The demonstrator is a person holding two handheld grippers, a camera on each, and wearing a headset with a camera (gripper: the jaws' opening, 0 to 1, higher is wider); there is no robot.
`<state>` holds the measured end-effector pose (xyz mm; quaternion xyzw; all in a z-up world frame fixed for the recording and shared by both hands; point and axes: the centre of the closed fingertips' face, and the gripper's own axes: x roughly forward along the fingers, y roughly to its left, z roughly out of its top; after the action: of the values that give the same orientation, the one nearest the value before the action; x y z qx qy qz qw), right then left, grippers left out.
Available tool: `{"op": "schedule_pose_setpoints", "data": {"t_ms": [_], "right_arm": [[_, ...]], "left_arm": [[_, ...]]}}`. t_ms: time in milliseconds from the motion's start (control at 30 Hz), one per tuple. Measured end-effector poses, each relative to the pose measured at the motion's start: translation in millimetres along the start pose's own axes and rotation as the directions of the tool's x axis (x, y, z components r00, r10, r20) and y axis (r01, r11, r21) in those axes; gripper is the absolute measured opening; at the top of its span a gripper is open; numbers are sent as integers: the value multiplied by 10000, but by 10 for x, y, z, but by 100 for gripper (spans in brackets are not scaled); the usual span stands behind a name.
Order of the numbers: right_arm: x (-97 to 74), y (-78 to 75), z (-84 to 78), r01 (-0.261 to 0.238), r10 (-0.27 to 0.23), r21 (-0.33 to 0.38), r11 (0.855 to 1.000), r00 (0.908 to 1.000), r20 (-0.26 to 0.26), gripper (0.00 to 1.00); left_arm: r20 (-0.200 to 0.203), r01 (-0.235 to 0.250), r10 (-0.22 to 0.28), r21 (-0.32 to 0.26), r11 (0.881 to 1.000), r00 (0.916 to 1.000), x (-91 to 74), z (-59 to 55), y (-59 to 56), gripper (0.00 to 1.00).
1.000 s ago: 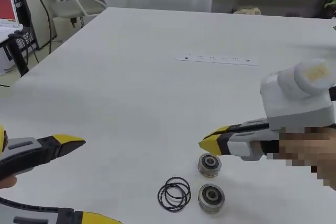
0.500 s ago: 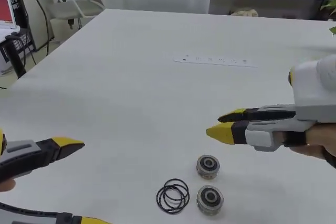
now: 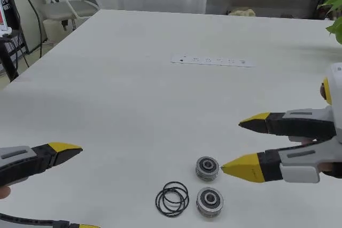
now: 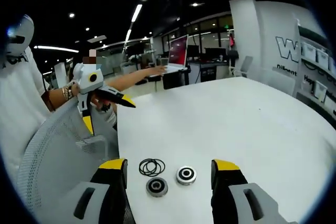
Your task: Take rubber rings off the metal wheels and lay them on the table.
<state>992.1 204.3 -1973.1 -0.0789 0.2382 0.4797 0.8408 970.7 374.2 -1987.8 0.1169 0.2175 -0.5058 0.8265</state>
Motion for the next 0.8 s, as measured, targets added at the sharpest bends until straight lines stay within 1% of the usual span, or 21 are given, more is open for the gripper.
{"op": "schedule_pose_setpoints", "data": {"t_ms": [67,167,233,333,433,533,633,700,800], "right_arm": [[-23,14,-86,10,-11,218,9998,10000,24,65],[-48,33,-248,170,-159,367,9992,9994,-296,67],[-57,38,-291,213,-198,410,9989,9991,-376,69],[-104,56,-489,452,-398,723,9964,9965,-739,72],[-130,82,-595,573,-479,1049,9928,9948,-900,75],[-146,107,-663,639,-521,1213,9906,9938,-983,76],[-165,142,-769,752,-567,1504,9858,9907,-1235,80],[-173,153,-799,827,-629,1536,9847,9896,-1297,82],[-192,159,-840,937,-708,1668,9815,9878,-1385,82]], "left_arm": [[13,16,-16,12,10000,10000,1,3,-3,87],[19,30,-30,25,10000,10000,1,4,-7,88],[41,41,-41,25,10000,10000,2,8,-11,88],[85,66,-66,4,10000,9999,1,15,-17,88],[116,78,-78,-12,10000,9999,1,20,-20,89],[78,128,-127,-52,9999,9999,2,12,-30,89],[49,217,-217,-74,9997,9998,6,5,-46,90],[17,255,-255,-119,9996,9997,9,-3,-52,91],[-17,311,-312,-182,9993,9995,13,-13,-60,94]]}}
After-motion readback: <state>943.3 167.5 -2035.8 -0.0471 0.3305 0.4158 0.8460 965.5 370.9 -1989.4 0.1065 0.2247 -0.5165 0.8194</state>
